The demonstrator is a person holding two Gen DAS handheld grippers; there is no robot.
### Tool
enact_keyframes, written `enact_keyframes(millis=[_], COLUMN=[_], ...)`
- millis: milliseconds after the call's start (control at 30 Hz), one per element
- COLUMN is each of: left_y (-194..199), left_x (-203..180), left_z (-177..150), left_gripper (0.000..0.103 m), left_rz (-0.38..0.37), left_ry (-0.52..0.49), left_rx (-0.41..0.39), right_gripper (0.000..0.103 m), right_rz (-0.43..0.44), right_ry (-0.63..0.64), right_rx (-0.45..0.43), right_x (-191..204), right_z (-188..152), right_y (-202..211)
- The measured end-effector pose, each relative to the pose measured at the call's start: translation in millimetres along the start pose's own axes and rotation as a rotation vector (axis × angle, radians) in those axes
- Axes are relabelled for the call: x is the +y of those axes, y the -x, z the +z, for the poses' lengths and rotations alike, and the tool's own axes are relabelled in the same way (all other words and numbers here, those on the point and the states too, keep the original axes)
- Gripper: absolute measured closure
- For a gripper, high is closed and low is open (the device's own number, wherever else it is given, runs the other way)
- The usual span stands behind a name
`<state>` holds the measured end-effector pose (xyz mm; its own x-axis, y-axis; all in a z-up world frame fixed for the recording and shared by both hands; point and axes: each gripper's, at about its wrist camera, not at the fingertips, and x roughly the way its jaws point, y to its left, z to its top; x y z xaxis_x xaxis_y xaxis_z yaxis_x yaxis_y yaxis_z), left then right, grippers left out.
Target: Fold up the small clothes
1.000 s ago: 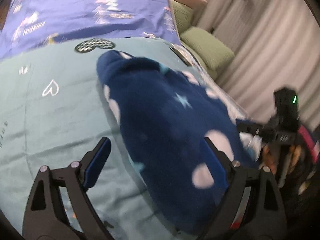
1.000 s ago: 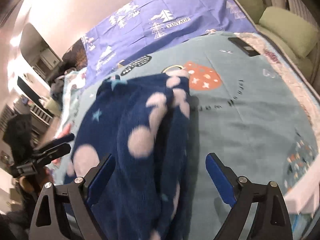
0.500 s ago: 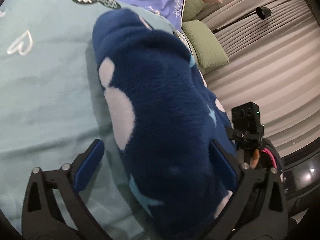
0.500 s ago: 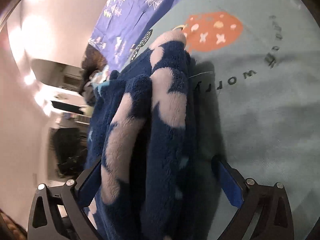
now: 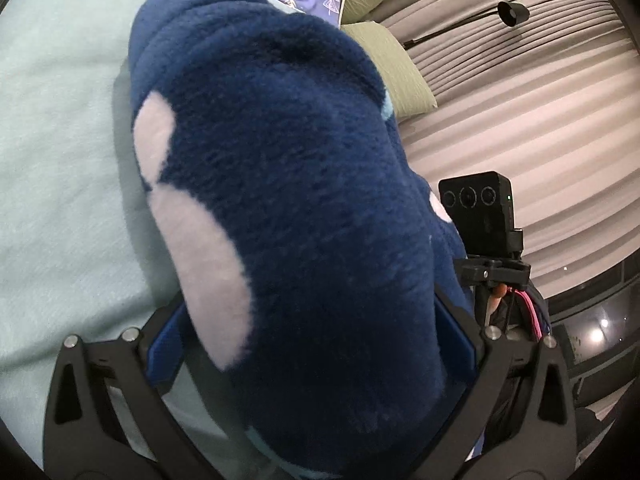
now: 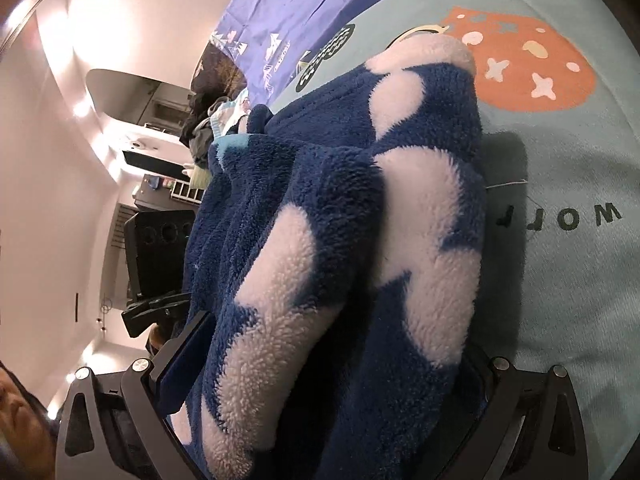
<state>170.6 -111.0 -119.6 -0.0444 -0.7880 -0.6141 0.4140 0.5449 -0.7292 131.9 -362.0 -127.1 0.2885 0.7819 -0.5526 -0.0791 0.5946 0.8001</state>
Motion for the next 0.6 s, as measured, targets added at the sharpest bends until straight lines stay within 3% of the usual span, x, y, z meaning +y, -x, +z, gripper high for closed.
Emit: enact_keyframes(millis=[100,233,400,600], left_y=[-1,-2,14,43], left_x=[0,-2,-19,-56], left_z=[2,5,2,0], left_gripper=[0.000,0.000,0.017,0.028], left_rz=[-0.002,0.000,0.030,0.031], left_ry=[-0.011,-0.017,-0.070,-0.165], left_rx=[0.006,0.004,-0.041,-0.130], right_gripper=[0.000,0.014,0.033,0.041], right_rz=[0.000,-0.016,-0.026,-0.027], right_ry=[0.014,0.049,0.041,0.090], right_rx=[-0.020,-0.049,-0.109,-0.206], right_x=[3,18,26,57], right_z=[0,1,-4,-14], right_y=[0,-8,2,29])
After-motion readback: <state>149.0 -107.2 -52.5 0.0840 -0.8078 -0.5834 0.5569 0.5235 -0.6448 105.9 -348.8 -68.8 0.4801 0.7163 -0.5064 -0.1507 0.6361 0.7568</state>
